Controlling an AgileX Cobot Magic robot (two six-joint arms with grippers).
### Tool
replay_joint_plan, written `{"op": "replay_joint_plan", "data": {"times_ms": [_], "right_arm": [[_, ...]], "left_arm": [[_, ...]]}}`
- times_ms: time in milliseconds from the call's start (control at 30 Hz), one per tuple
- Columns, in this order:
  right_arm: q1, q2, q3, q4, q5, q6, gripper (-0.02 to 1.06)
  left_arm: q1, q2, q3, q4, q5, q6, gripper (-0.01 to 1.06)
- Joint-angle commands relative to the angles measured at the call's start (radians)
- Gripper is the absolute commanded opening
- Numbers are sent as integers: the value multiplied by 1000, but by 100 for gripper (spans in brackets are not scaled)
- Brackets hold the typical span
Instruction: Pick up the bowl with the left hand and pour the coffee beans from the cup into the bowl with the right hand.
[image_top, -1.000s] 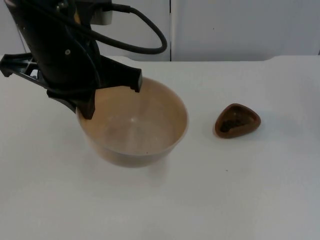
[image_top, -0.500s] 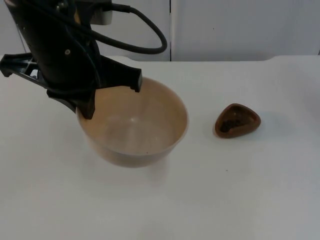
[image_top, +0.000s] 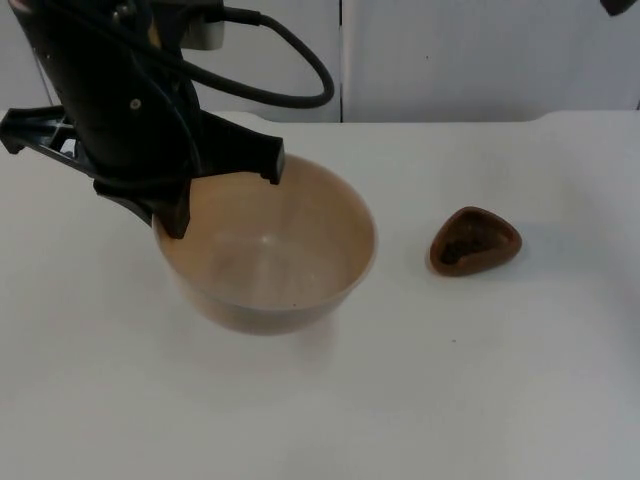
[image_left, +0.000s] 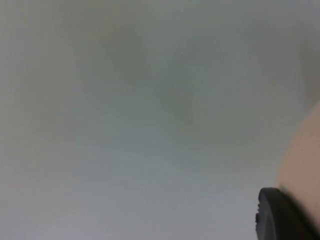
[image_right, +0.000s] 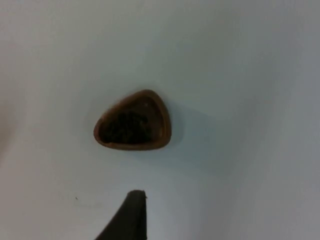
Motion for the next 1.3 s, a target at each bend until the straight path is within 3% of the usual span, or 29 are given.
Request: {"op": "replay_joint_plan", "data": {"times_ms": [0,267,567,967,1167,1267], "right_arm": [[9,28,-29,-14,17,-9,104],[9,160,-122,-24,63,-9,104],[9,359,-334,-31,146,-35,101],[18,488,-368,-36,101,-60,98],[67,547,-368,-141,55,-60,97],[67,570,-368,-128,48,-60,97]], "left_arm": [[-2,-6,-5,-4,-4,-8,0],[-2,-6,-5,-4,-4,-8,0],[-2,-6,-5,-4,-10,-8,0],[-2,-6,-5,-4,-17,-8,0],[-2,-6,-5,-4,-17,-8,0],[-2,-6,-5,-4,-17,-8,0]]}}
